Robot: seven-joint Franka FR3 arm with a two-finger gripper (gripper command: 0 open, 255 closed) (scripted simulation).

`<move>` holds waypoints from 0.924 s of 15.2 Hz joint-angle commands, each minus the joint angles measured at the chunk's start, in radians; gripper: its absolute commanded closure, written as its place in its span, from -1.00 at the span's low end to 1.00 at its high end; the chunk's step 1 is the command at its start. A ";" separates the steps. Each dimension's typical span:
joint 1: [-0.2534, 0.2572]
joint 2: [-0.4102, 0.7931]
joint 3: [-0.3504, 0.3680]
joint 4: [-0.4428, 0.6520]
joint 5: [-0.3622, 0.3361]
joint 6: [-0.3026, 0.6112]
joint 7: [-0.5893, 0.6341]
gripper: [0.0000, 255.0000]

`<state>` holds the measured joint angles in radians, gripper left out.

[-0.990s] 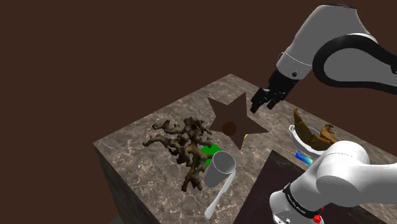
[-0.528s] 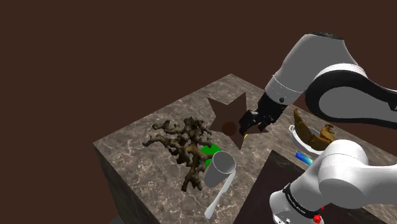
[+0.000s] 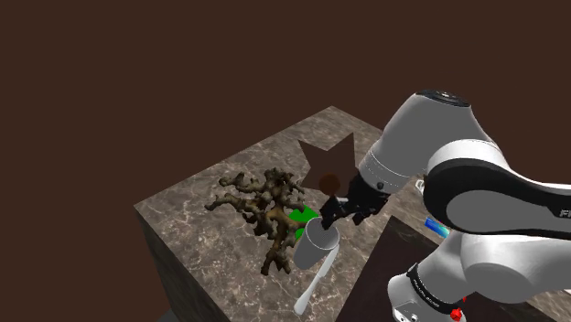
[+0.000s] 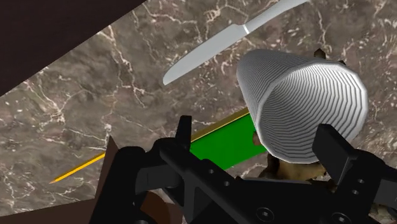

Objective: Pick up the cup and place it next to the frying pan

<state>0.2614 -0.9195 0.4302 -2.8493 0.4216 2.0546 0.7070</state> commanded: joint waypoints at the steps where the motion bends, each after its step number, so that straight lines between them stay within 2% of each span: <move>1: 0.012 0.022 0.027 -0.011 0.028 0.038 0.022 -1.00; 8: 0.020 0.095 0.069 -0.062 0.069 0.161 0.014 -1.00; 14: 0.020 0.095 0.069 -0.062 0.069 0.161 0.014 -1.00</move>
<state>0.2816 -0.8245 0.4996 -2.9110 0.4900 2.2155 0.7214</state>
